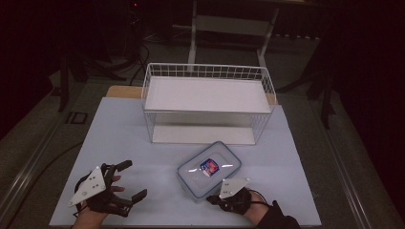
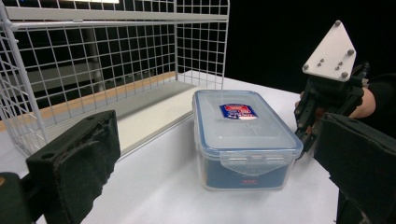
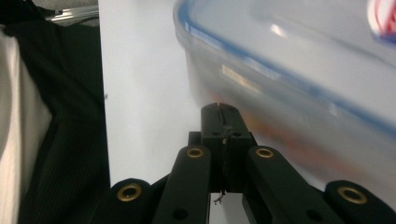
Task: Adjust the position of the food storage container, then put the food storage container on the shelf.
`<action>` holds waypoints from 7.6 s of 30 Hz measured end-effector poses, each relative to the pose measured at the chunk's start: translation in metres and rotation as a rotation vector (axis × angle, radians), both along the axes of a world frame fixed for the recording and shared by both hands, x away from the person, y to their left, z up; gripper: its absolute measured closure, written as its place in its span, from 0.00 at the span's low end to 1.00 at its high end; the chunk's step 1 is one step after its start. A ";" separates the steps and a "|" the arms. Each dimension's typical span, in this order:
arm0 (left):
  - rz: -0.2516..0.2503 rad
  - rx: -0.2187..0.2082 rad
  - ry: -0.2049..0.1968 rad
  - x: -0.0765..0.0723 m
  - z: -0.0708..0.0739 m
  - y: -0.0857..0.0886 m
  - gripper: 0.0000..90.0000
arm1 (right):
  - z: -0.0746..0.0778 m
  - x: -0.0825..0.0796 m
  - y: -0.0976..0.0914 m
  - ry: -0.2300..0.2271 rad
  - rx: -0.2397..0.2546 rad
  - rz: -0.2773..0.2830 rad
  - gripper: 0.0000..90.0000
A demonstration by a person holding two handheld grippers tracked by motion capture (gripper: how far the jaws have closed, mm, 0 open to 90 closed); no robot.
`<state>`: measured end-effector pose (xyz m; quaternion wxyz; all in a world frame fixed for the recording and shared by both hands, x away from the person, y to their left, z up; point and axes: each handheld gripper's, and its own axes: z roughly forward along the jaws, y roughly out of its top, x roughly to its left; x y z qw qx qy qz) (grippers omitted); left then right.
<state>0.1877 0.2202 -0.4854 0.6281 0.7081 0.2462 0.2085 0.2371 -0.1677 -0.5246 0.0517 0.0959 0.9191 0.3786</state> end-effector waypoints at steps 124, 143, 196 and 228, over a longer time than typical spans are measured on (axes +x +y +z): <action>0.039 -0.006 0.635 0.128 0.011 -0.058 0.01 | 0.075 0.038 -0.057 -0.117 0.361 -0.502 0.12; 0.060 -0.119 1.113 0.160 -0.039 -0.046 0.13 | 0.066 0.042 -0.052 -0.091 0.336 -0.550 0.11; -0.151 -0.084 0.888 0.133 -0.031 -0.046 0.64 | 0.022 0.102 -0.070 0.603 0.407 -0.535 0.58; -0.076 -0.063 0.688 0.161 -0.005 -0.077 0.62 | 0.055 0.126 -0.090 0.386 0.432 -0.532 0.58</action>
